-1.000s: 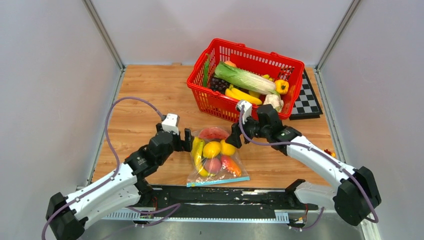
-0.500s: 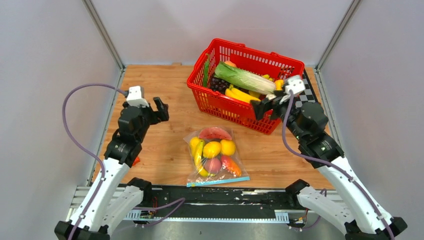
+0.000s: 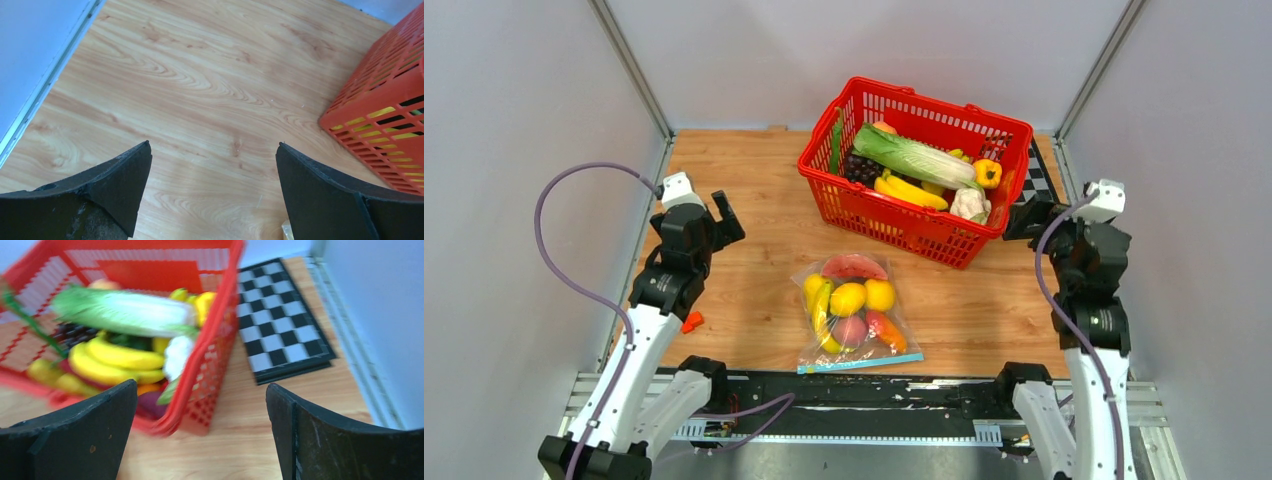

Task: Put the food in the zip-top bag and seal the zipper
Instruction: Reset both arms

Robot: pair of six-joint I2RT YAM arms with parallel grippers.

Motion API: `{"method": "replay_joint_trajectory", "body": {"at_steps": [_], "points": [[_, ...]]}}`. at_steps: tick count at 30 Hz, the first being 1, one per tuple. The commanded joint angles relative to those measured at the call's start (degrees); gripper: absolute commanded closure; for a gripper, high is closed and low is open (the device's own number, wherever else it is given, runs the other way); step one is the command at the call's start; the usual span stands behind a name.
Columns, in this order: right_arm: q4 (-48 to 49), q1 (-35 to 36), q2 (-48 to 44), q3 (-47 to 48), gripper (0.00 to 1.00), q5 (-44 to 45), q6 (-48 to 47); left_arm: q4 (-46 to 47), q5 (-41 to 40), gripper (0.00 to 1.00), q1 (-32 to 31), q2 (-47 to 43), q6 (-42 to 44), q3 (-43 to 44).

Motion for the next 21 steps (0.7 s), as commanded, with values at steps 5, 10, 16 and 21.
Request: {"method": "replay_joint_trajectory", "body": {"at_steps": [5, 10, 16, 21], "points": [[7.45, 0.05, -10.01, -9.20, 0.00, -16.65, 6.05, 0.65, -2.77, 0.00, 0.34, -5.87, -0.93, 1.02], [4.82, 0.06, -8.24, -7.24, 0.00, -14.64, 4.20, 0.65, -3.38, 0.00, 0.34, -6.21, -1.35, 1.58], [4.78, 0.05, -7.78, -7.95, 0.00, -17.39, 5.33, 0.91, -3.81, 0.00, 0.33, -6.62, -2.27, 0.47], [5.67, 0.05, -8.96, -9.02, 0.00, -17.55, 5.14, 0.92, -3.11, 0.00, 0.34, -7.06, -3.15, -0.15]]}}
